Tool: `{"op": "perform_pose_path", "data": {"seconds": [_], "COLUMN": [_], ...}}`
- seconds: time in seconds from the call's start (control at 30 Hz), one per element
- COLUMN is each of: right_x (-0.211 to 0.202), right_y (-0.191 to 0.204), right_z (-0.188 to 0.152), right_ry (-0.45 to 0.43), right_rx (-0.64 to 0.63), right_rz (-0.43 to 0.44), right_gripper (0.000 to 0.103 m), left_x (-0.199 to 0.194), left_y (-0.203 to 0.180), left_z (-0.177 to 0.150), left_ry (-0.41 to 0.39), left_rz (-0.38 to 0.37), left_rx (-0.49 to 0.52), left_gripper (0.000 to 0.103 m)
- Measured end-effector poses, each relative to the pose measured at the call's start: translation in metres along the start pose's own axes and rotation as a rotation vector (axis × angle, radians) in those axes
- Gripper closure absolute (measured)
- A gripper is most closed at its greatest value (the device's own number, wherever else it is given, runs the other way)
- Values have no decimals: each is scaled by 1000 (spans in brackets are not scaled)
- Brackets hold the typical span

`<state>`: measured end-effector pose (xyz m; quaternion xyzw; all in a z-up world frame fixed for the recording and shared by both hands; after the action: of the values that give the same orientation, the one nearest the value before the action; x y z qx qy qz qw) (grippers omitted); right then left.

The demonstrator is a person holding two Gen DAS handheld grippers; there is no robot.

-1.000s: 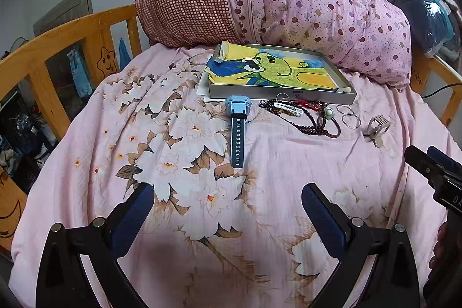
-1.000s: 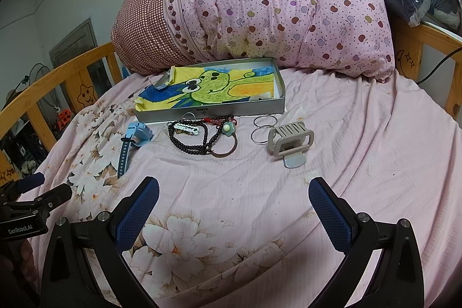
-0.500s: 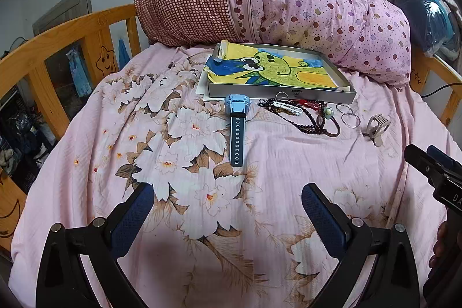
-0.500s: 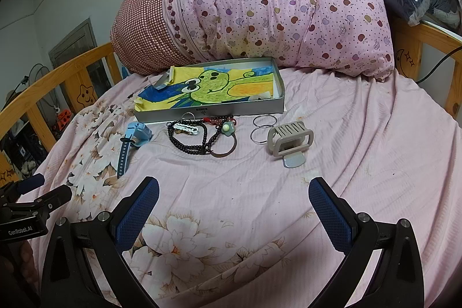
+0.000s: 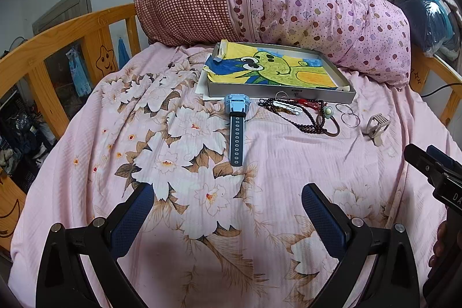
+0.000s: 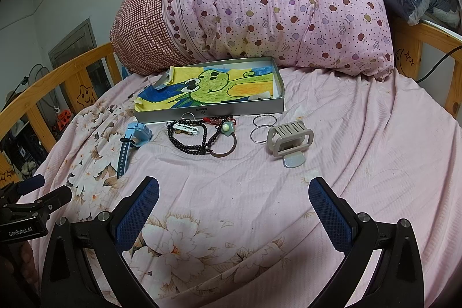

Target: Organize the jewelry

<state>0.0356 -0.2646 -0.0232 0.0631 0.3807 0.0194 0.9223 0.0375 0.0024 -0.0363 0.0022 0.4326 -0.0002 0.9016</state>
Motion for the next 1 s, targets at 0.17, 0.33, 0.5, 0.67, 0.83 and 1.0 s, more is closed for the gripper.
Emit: {"op": "perform_pose_path", "data": {"seconds": [0.17,0.33,0.5,0.67,0.83,1.0], "right_x": [0,0,-1,1,2,2], "right_y": [1,1,1,-2,-4,-4], "right_z": [0,0,0,0,-1,-1], "right_ry": [1,1,1,5,6,8], "right_rx": [1,1,2,5,8,7], "right_rz": [1,0,0,-5,-16,-32], "right_gripper": [1,1,1,1,1,1], "left_x": [0,0,0,0,0,0], "left_y": [0,0,0,1,0,-3], "left_z": [0,0,0,0,0,-2], "left_ry": [0,1,1,1,2,6], "left_rz": [0,0,0,1,0,-1], "left_rx": [0,0,1,-1,0,0], "left_gripper": [0,0,0,0,0,0]}}
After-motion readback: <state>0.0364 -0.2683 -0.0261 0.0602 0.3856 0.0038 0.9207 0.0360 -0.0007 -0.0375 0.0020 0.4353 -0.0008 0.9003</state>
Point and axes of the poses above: each gripper's, at about its wrist camera, not at the fingertips, and x roughly the way its jaws point, y to its left, z to its top, the point moved 5 cm from there along x, roughly the way its jaws point, and after that the axes turned 8 degrees about y, right-handed, at the moved point
